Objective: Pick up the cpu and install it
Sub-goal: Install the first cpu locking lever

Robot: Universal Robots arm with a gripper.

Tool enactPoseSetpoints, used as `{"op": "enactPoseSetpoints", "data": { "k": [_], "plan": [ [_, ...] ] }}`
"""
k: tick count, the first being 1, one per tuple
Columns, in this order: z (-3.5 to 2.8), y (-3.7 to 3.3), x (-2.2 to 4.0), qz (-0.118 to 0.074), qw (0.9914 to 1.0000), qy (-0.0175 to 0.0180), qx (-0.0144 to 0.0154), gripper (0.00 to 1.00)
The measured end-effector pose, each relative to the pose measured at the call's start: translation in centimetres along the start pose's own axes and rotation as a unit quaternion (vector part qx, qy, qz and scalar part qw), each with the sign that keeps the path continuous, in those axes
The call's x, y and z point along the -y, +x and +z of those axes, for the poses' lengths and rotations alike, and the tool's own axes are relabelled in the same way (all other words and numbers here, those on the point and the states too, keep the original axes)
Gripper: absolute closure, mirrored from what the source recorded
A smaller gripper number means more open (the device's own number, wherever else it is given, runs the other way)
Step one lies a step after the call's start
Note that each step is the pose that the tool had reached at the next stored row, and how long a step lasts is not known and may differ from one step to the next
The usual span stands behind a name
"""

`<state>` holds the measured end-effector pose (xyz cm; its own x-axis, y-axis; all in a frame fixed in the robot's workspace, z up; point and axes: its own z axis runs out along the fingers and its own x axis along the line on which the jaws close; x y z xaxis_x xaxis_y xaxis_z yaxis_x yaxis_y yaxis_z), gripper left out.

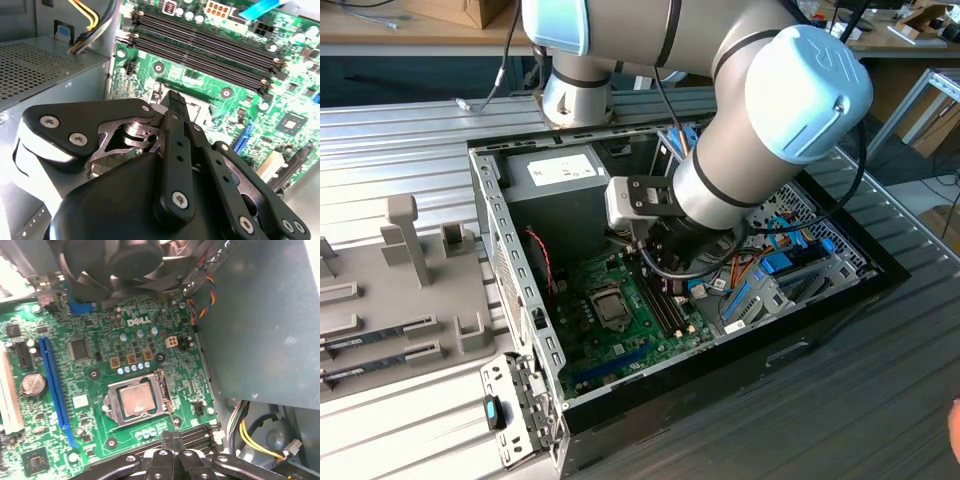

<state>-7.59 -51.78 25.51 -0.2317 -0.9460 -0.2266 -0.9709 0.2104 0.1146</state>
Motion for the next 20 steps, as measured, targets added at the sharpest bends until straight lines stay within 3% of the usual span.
{"op": "enactPoseSetpoints", "data": {
  "k": [2, 6, 11, 14, 20],
  "plan": [
    [-0.08, 0.31, 0.36, 0.002, 1.00000, -0.0004, 0.0000, 0.89],
    [-0.14, 0.17, 1.16, 0.004, 0.99999, -0.0017, 0.0000, 0.89],
    [-0.12, 0.51, 0.91, 0.006, 0.99998, -0.0012, 0.0011, 0.89],
    [-0.19, 1.08, 0.87, 0.006, 0.99998, -0.0008, -0.0006, 0.89],
    [0.20, 1.40, 0.81, 0.006, 0.99998, -0.0005, -0.0014, 0.89]
  ]
}}
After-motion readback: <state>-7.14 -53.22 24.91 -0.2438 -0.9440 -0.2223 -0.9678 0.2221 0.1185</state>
